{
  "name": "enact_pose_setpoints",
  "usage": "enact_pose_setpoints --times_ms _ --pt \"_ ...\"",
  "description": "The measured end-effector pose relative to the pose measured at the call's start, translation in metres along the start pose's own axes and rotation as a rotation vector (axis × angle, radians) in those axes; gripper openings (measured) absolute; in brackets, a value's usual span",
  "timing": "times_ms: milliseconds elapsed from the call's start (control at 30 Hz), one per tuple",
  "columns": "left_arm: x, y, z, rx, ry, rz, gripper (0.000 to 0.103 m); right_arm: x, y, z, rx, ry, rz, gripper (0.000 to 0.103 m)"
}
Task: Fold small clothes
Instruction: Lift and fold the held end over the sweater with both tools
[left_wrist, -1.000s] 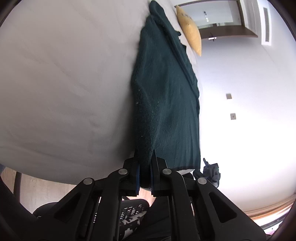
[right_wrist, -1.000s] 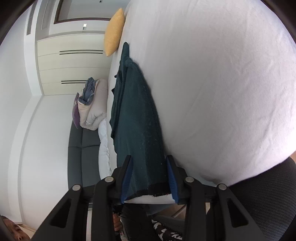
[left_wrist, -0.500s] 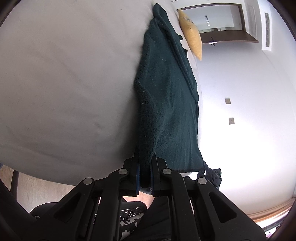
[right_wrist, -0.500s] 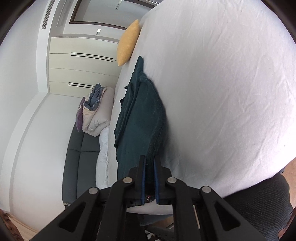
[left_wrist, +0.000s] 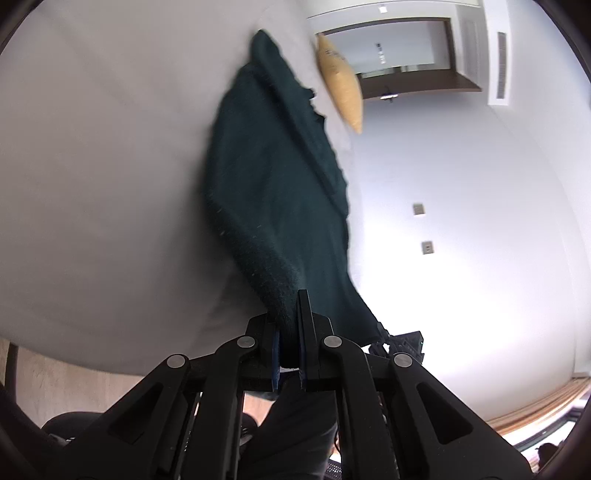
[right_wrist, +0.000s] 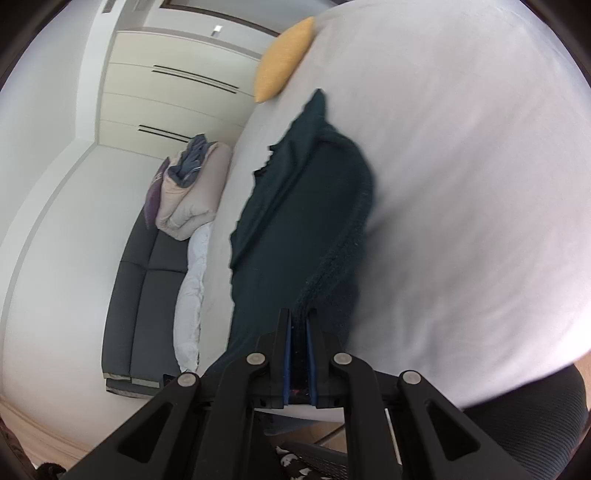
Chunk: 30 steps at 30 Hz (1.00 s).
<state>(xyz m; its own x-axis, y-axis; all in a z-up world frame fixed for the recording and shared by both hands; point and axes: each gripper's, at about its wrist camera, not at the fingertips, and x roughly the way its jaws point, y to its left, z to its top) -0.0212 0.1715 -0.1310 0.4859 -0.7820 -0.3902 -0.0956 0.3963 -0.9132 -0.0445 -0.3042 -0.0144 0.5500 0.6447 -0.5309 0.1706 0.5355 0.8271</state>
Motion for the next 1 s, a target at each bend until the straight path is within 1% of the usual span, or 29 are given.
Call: enact_pose_setpoints --times_ms 67,167,267,367,433,600,700,800,900,1000 --pt "-0.001 -0.008 0.006 0.006 -0.017 -0.013 0.005 0.008 0.011 0.013 0.007 -0.009 0.03 0.009" --pt "-0.004 -0.015 0.023 -0.002 -0.057 -0.035 0.005 0.024 0.025 0.036 0.018 -0.034 0.047 0.009" --pt "-0.005 -0.02 0.047 -0.027 -0.1 -0.065 0.005 0.039 0.036 0.059 0.032 -0.063 0.071 0.009" --pt "-0.004 -0.022 0.076 -0.044 -0.143 -0.087 0.005 0.054 0.042 0.08 0.046 -0.087 0.069 0.009" --pt "0.0 -0.028 0.097 -0.045 -0.155 -0.098 0.005 0.062 0.043 0.097 0.069 -0.104 0.076 0.009" --pt "0.022 -0.052 0.143 -0.023 -0.17 -0.082 0.005 0.083 0.042 0.144 0.125 -0.165 0.074 0.009" --pt "0.035 -0.063 0.179 -0.02 -0.187 -0.071 0.005 0.096 0.041 0.17 0.142 -0.188 0.052 0.009" --pt "0.05 -0.068 0.213 -0.031 -0.199 -0.055 0.005 0.114 0.036 0.194 0.166 -0.193 0.026 0.009" --pt "0.071 -0.07 0.251 -0.037 -0.204 -0.023 0.005 0.131 0.03 0.217 0.183 -0.201 0.005 0.009" --pt "0.09 -0.069 0.28 -0.044 -0.204 0.002 0.005 0.147 0.023 0.237 0.203 -0.212 -0.019 0.009"
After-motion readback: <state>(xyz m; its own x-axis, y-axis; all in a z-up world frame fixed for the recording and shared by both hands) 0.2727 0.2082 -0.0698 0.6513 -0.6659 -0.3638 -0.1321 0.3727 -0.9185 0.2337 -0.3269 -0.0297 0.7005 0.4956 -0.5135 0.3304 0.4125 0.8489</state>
